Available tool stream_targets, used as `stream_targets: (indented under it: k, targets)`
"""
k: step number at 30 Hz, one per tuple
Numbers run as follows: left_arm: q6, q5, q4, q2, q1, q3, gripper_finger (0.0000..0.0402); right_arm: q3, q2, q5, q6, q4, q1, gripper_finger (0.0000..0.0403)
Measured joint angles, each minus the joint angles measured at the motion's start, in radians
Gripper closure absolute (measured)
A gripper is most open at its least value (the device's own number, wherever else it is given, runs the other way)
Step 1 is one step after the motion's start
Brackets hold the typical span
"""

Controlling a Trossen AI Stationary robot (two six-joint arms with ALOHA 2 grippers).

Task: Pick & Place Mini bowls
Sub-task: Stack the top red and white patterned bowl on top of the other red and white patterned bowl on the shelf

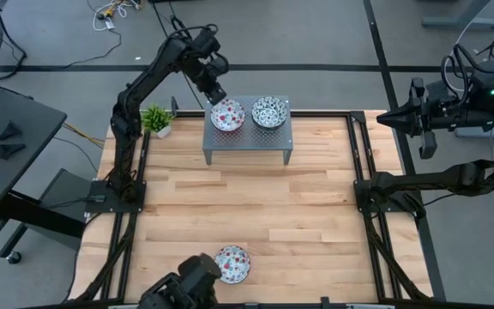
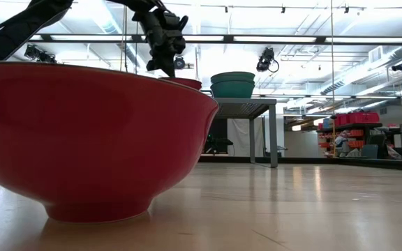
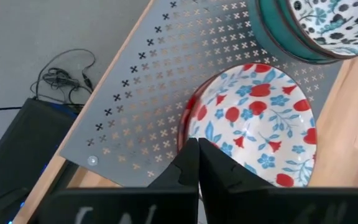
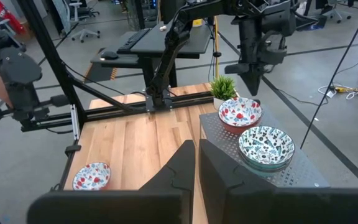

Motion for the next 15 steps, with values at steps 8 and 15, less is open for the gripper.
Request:
stream_targets:
  k: [8,15]
  targets:
    - [0.000,-0.039,-0.004,0.000,-0.026,0.000,0.0401,0.000,0.000,0.000,0.000,0.000,0.000,0.0378]
    - [-0.015,-0.047,-0.004,0.000,-0.026,0.000,0.0401,0.000,0.000,0.000,0.000,0.000,0.000,0.0378]
